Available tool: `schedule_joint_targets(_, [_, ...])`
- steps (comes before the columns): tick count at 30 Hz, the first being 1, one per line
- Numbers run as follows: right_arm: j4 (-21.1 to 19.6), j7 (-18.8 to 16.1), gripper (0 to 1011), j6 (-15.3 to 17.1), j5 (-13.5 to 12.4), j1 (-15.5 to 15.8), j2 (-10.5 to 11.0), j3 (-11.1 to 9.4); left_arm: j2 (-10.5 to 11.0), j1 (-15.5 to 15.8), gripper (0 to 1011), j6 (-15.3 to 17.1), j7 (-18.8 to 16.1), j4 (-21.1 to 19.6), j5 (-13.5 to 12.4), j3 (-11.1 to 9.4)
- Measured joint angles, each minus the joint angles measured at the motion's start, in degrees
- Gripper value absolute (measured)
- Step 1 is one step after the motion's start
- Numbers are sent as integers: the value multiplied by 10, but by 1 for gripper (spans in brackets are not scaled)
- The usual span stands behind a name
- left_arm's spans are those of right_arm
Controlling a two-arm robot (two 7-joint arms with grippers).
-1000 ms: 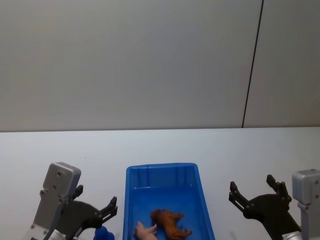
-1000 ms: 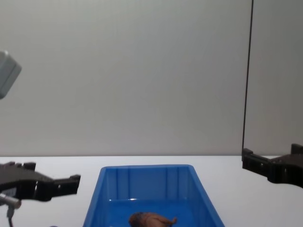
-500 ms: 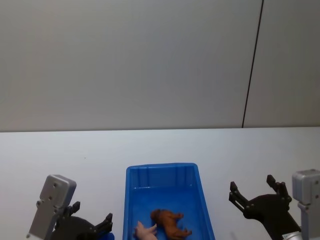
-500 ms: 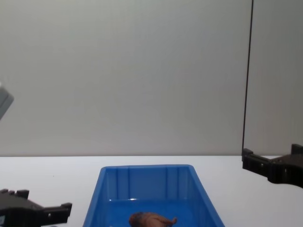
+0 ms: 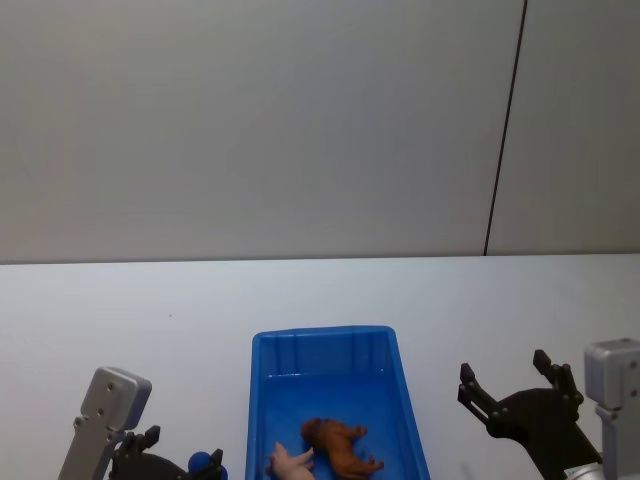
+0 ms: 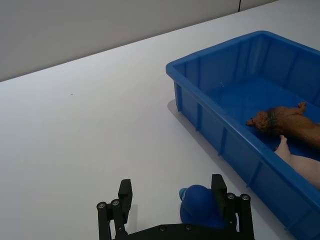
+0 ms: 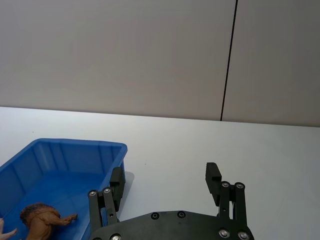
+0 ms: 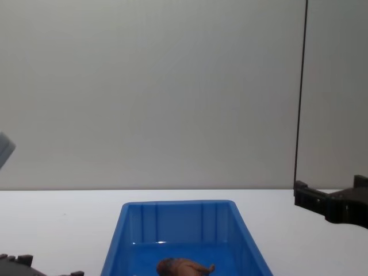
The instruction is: Pick up the two dolls from the table and place them into the box.
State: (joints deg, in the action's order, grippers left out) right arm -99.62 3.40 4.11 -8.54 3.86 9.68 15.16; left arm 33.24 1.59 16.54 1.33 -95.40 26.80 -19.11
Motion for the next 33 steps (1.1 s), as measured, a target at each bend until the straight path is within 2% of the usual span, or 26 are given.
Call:
schedule_joint_targets(8, [0, 0, 1001, 0, 0, 0, 0, 0, -3, 1, 968, 1, 13, 10, -1, 0])
schedule_joint_targets(13, [0, 0, 1001, 0, 0, 0, 0, 0, -5, 2, 835, 1, 21, 14, -2, -1])
schedule_joint_targets(14, [0, 0, 1001, 0, 0, 0, 0, 0, -6, 2, 782, 0, 23, 15, -2, -1])
schedule_joint_targets(18, [0, 0, 1001, 0, 0, 0, 0, 0, -7, 2, 708, 0, 25, 16, -3, -1])
schedule_joint_targets(19, [0, 0, 1001, 0, 0, 0, 0, 0, -8, 2, 648, 0, 26, 16, -4, -1])
schedule_joint_targets(21, [0, 0, 1001, 0, 0, 0, 0, 0, -8, 2, 626, -1, 26, 17, -4, -1])
schedule_joint_targets(22, [0, 0, 1001, 0, 0, 0, 0, 0, -8, 2, 565, -1, 27, 17, -4, -1])
schedule_joint_targets(26, [0, 0, 1001, 0, 0, 0, 0, 0, -10, 2, 443, -1, 27, 18, -5, -1])
schedule_joint_targets(27, [0, 0, 1001, 0, 0, 0, 0, 0, -11, 2, 386, -1, 27, 18, -5, -1])
schedule_joint_targets(33, [0, 0, 1001, 0, 0, 0, 0, 0, -13, 1, 301, -2, 27, 18, -6, -1])
